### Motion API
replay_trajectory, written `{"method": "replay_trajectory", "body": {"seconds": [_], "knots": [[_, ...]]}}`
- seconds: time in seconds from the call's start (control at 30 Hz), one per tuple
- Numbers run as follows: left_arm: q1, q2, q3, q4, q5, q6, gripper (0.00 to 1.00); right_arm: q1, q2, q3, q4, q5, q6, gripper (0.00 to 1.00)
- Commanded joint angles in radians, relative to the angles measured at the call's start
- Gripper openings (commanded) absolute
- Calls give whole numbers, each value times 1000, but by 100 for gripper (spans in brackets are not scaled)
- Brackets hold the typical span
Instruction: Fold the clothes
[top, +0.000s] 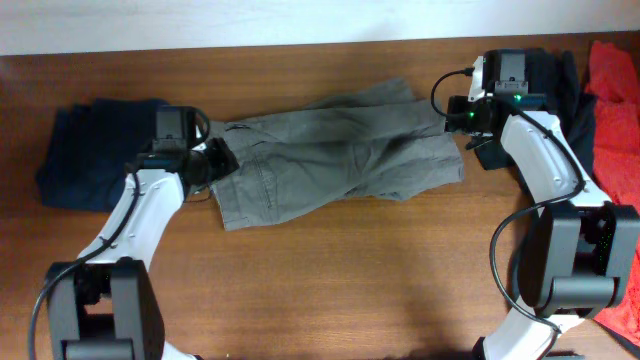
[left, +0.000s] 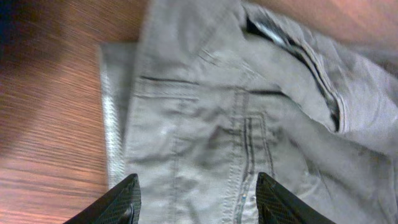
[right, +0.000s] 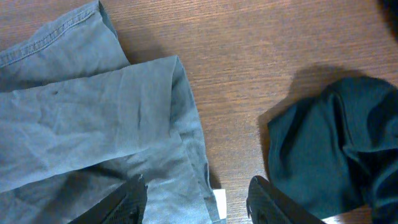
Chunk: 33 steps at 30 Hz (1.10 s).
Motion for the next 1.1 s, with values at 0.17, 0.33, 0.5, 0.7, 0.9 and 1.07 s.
{"method": "replay_trajectory", "body": {"seconds": [0.17,0.33,0.5,0.7,0.9,1.07], "knots": [[-34,126,2,-4,-7,-1,59,5,19,-41,-36,-14,-13,62],[-33,126,2,-6,-91,-24,60,5,19,-43,-39,-14,-13,64],[-37,129,2,-39,-102,-24,60,5,19,-50,-62,-14,-13,64],[-51,163,2,-82,-100,-24,60,5,39,-101,-55,-14,-13,64],[-54,198,1,-173,-101,-23,60,5,138,-104,-54,-15,-13,64],[-54,198,1,-219,-118,-15,60,6,206,-104,-92,-88,-13,65]]}}
